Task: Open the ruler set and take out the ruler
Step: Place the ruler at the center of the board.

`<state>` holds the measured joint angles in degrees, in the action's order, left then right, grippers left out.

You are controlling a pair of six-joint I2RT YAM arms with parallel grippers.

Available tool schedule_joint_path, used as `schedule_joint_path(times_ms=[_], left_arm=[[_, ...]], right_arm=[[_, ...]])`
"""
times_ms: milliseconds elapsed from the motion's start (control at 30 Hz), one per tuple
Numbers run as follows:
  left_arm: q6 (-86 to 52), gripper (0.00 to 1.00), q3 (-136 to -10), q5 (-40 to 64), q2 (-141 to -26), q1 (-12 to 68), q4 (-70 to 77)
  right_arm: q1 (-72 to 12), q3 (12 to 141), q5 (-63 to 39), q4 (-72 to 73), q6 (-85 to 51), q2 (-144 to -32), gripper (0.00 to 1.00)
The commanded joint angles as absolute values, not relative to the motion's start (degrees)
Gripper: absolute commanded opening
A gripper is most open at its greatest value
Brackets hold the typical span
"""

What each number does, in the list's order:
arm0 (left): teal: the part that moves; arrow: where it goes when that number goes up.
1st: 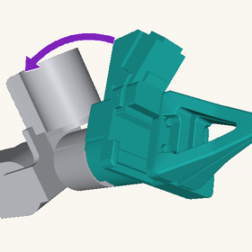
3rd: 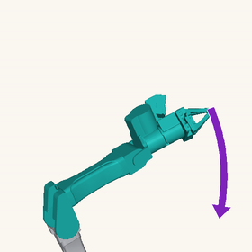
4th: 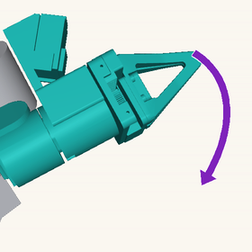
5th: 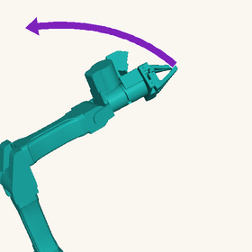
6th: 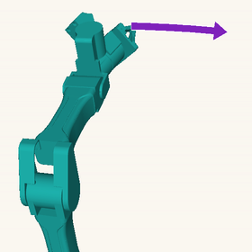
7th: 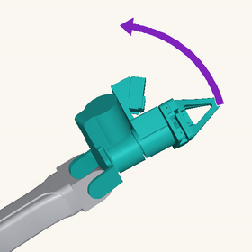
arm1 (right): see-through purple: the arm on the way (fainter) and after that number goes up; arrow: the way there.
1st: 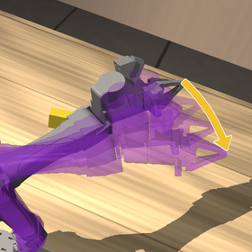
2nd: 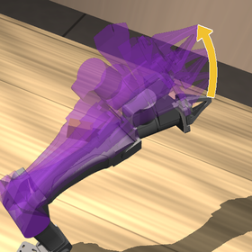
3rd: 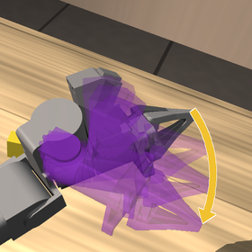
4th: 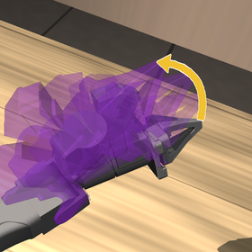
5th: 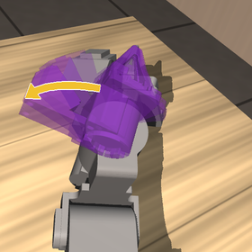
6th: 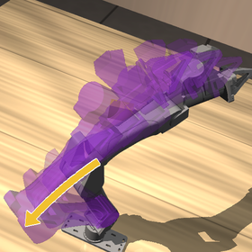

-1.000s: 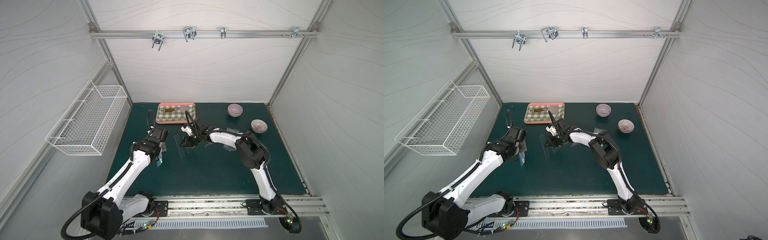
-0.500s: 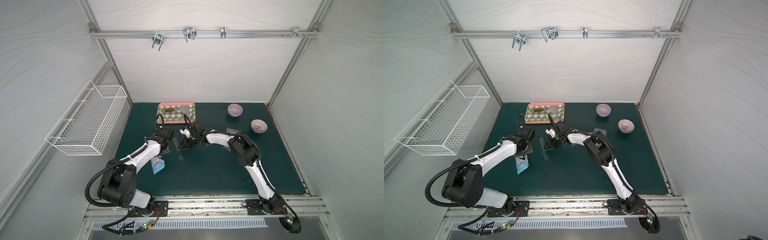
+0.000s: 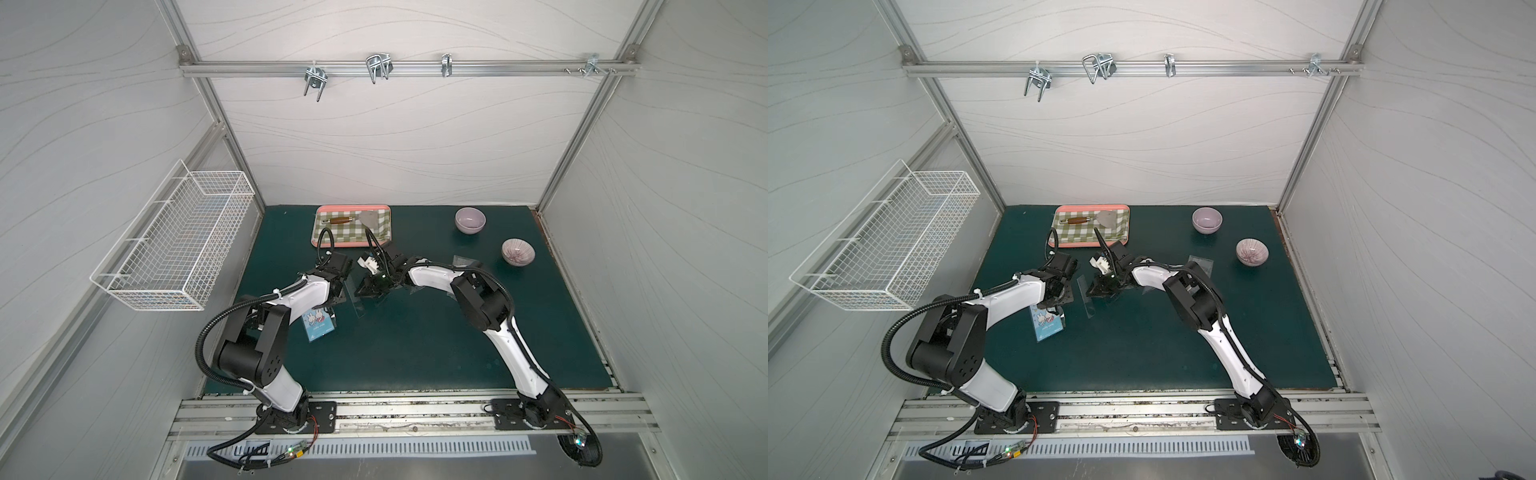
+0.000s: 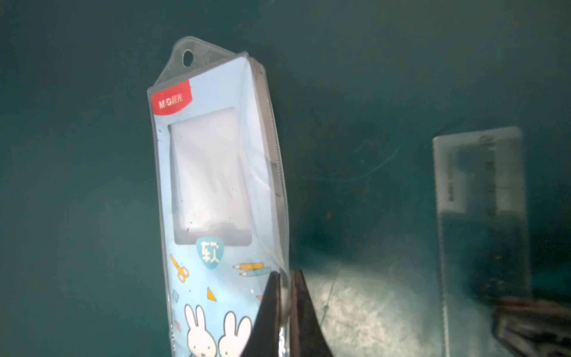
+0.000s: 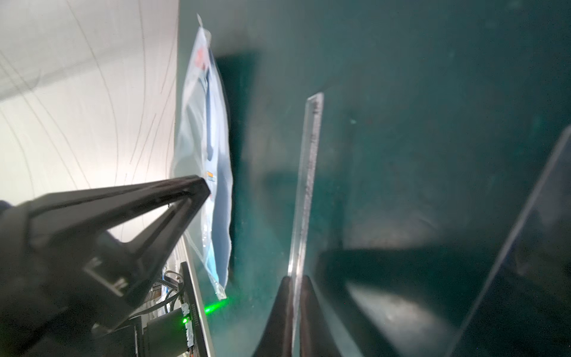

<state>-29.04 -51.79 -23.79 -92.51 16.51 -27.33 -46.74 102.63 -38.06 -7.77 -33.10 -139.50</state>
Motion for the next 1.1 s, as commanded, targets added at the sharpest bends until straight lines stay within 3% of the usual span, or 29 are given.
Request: schedule_joint_path(times_ms=[0, 67, 233, 433, 633, 767, 933, 1067], left_arm=[[-28.7, 0.0, -54.4, -24.9, -93.5, 16.1, -24.2], [-28.8, 0.04, -54.1, -24.4, -93.5, 16.0, -23.7], [-29.0, 0.35, -53.4, -23.0, -92.6, 16.0, -22.9], [-28.7, 0.49, -53.4, -21.6, -90.9, 16.0, -22.6], [-29.1, 0.55, -53.4, -19.2, -85.2, 16.0, -20.7], [-28.0, 0.58, -53.3, -12.3, -79.2, 16.0, -16.1], [-28.0, 0.6, -54.8, 4.0, -77.4, 16.4, -8.7], [-26.4, 0.64, -56.9, 5.5, -79.1, 19.4, -7.9]], right_arm=[[-46.2, 104.2, -37.4, -8.2, -33.9, -141.2, 0.12], [-46.0, 104.6, -37.2, -8.3, -34.2, -141.3, 0.16], [-45.6, 103.1, -36.3, -8.6, -33.3, -139.0, 0.27], [-44.7, 98.7, -35.0, -8.7, -31.9, -133.1, 0.28], [-43.1, 92.4, -31.5, -11.0, -28.8, -122.7, 0.29], [-40.8, 87.2, -28.8, -14.2, -27.5, -114.8, 0.32], [-34.9, 79.0, -24.4, -18.7, -27.1, -104.6, 0.43], [-29.6, 72.7, -19.1, -22.8, -26.0, -98.3, 0.5]])
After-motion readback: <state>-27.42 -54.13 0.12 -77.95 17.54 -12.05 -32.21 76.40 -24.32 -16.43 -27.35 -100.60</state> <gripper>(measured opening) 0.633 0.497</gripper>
